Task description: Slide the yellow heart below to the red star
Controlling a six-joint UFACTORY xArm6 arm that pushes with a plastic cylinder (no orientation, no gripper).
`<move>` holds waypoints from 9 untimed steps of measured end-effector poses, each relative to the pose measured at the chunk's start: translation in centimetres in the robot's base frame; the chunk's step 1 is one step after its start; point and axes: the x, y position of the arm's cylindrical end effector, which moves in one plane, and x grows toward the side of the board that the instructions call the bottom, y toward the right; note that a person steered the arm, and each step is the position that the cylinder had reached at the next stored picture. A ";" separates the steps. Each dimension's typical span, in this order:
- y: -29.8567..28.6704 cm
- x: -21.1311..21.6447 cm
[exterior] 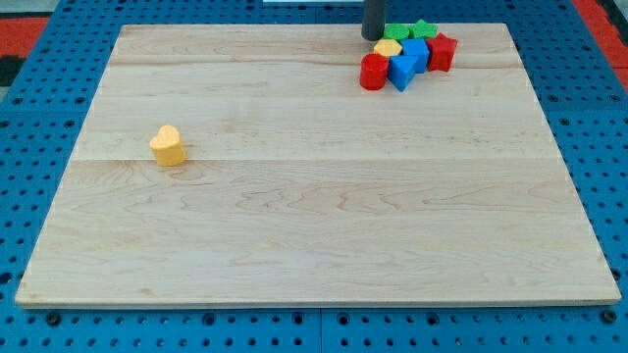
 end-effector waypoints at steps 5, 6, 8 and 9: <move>-30.2 12.8; -30.1 18.5; -27.8 20.5; -25.4 22.3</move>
